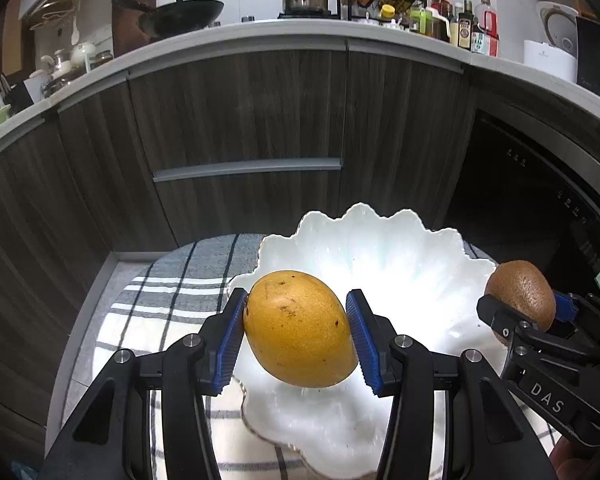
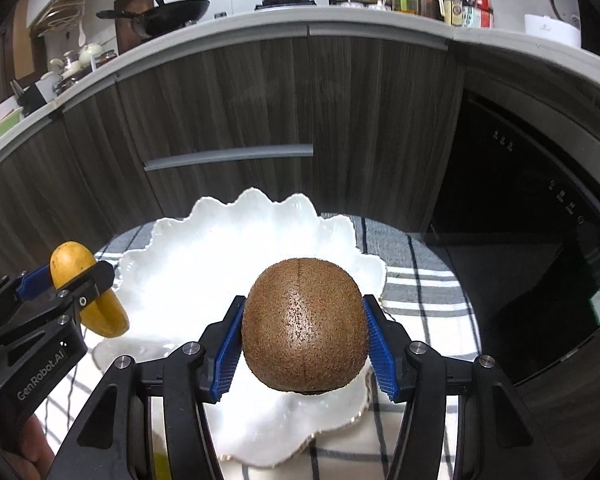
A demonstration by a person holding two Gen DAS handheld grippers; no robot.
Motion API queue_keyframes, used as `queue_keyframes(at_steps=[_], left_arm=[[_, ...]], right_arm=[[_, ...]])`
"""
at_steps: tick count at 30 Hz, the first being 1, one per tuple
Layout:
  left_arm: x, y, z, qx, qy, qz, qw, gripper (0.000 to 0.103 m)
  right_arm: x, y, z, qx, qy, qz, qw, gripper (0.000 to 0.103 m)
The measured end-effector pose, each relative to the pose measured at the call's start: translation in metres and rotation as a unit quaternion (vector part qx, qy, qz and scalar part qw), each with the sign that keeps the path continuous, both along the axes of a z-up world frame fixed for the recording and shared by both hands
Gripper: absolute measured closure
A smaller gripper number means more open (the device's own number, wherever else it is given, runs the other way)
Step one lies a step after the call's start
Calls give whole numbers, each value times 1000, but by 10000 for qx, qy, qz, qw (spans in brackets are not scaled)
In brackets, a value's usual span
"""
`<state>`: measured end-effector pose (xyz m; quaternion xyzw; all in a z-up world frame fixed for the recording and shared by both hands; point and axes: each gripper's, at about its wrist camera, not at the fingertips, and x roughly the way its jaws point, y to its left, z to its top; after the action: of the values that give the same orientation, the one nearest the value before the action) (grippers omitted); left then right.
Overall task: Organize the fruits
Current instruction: 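Lift the mango with the left tool while the right tool carries the kiwi to the bowl, then open both tools to drop the mango and kiwi into the white bowl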
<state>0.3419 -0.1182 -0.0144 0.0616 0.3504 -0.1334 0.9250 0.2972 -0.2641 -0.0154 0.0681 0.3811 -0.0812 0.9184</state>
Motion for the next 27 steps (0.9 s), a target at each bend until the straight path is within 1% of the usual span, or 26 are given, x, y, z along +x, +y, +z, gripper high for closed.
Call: queue_keyframes(at_steps=[4,8,13,15,17,19,21,23,24,26,27], left_arm=[[13,-3,-15,38,162,-43,9999,54],[21,-6,-32,62,412,-95,9991,54],[27,-8,-45,17,628,-128,9979,54],[27,-9,-45,72,584,-143,9982,54],[28,-10,-44,180,539,-120,9983,52],[31,-8,-45,251,610,-54,9978,45],[30,-5,-45,257,632,-22,9977,43],[28,-4,-44,323,611,5,9976,41],[28,-3,-43,331,588,21,9977,38],[24,0,-38,299,529,83,9981,32],[22,1,-35,290,494,116,9983,26]], right_arm=[[14,-5,-18,110,211,-43,9997,46],[23,-7,-34,148,388,-34,9991,46],[30,-8,-44,177,565,-25,9982,46],[33,-8,-48,201,651,-10,9977,46],[35,-8,-51,225,764,-13,9968,46],[37,-9,-53,165,861,-51,9961,45],[36,-8,-50,-10,817,-144,9966,42],[33,-6,-43,-195,716,-217,9970,24],[31,-5,-38,-283,637,-239,9973,22],[28,-2,-30,-460,521,-268,9972,21],[26,-1,-26,-531,493,-274,9970,21]])
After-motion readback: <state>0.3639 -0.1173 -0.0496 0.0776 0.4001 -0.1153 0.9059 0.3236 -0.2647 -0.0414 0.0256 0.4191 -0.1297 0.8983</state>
